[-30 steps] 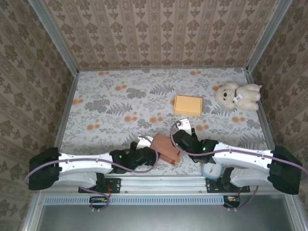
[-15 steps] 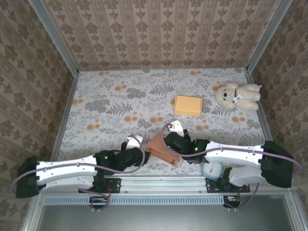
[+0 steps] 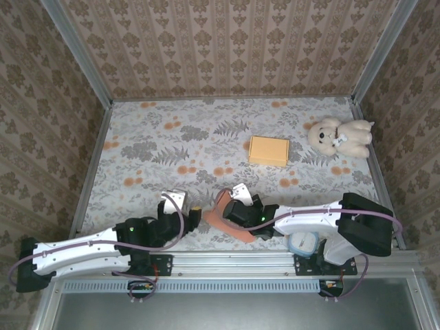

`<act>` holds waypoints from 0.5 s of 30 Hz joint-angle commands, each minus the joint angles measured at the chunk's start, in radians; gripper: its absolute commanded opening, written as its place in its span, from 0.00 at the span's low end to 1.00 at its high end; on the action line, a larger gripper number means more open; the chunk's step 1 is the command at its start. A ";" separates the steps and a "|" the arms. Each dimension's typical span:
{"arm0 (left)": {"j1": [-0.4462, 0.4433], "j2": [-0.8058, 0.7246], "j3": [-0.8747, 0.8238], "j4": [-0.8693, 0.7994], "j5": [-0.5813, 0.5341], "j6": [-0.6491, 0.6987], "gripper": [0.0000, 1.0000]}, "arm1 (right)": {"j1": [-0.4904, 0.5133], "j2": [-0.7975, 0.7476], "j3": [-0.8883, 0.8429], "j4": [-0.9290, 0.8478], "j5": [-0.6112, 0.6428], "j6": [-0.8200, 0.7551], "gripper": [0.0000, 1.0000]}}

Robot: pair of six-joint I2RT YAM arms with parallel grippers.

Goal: Fold the paper box

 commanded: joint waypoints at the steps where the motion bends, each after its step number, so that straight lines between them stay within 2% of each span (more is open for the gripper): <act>1: 0.013 0.046 -0.040 0.111 0.007 -0.015 0.80 | 0.002 0.042 -0.011 0.010 0.029 0.011 0.68; 8: 0.074 0.211 -0.059 0.286 0.063 -0.005 0.80 | -0.036 0.051 -0.035 0.106 0.038 -0.074 0.68; 15: 0.260 0.299 -0.089 0.462 0.262 0.042 0.78 | -0.136 0.037 -0.052 0.241 -0.081 -0.214 0.68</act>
